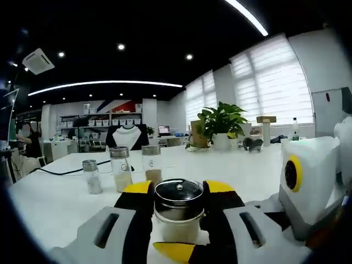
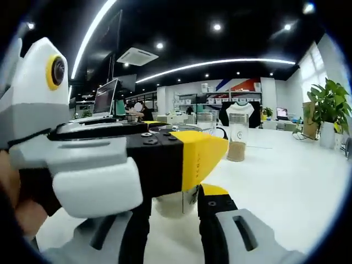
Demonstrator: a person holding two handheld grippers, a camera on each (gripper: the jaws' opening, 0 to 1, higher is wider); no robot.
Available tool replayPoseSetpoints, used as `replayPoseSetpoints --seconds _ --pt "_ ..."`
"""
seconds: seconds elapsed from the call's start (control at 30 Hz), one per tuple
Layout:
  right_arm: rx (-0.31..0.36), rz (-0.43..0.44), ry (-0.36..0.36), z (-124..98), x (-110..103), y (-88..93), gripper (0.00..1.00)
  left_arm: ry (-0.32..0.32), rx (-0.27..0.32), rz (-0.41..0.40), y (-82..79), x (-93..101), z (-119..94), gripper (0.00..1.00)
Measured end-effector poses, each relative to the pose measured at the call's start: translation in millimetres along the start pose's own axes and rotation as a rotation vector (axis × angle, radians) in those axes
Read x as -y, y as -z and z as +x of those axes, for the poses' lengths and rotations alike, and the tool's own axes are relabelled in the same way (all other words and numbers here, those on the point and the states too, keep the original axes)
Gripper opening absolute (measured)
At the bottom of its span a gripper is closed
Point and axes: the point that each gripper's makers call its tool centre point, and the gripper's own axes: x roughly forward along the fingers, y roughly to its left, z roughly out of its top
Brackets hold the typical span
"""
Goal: Rotate the seasoning bottle until the label or dispensing opening points toward the visible target arrow and the bottle remains upright within the marked orientation range
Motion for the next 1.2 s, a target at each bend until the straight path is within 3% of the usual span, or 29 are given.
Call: replayPoseSetpoints --seconds 0.23,0.47,0.53,0.57,0.6,0.77,0.8,0.9,1.0,1.1,1.2 --pt "0.029 -0.003 -0.010 -4.6 0.9 -3.5 0.30 0.057 0.026 -0.008 -5.4 1.3 -1.3 0.36" --pt "0.057 0.001 -0.070 -8.2 2.0 -10.4 0.30 0.183 0.012 0.004 -10.2 9.2 0.9 0.36" --pt "0.058 0.017 -0.100 -9.4 1.5 -10.8 0.30 0.276 -0.017 0.016 -9.4 16.3 0.9 0.36" --pt "0.062 0.032 -0.119 -9.7 0.0 -11.2 0.31 0.279 -0.019 0.009 -9.5 16.1 0.9 0.36" --pt "0.063 0.047 -0.131 -10.2 -0.7 -11.1 0.31 0.325 -0.034 0.025 -9.4 18.8 0.5 0.36" --pt "0.082 0.051 -0.168 -14.5 -1.9 -13.7 0.33 0.398 -0.042 0.068 -11.7 22.9 -1.1 0.36" --pt "0.086 0.042 -0.173 -15.5 -1.9 -14.6 0.35 0.440 -0.051 0.093 -10.6 26.0 -2.4 0.36" --pt "0.093 0.016 -0.161 -16.6 1.7 -16.1 0.38 0.475 -0.042 0.161 -12.3 22.8 -1.9 0.36" --pt "0.091 0.034 -0.189 -17.0 3.1 -16.9 0.40 0.519 -0.031 0.155 -16.8 20.4 -3.3 0.36" --pt "0.096 0.025 -0.223 -18.4 0.7 -19.2 0.40 0.570 -0.017 0.073 -23.4 17.6 -6.6 0.36" --pt "0.110 0.015 -0.258 -19.1 -5.0 -23.7 0.40 0.597 -0.007 0.065 -26.8 13.9 -10.2 0.36"
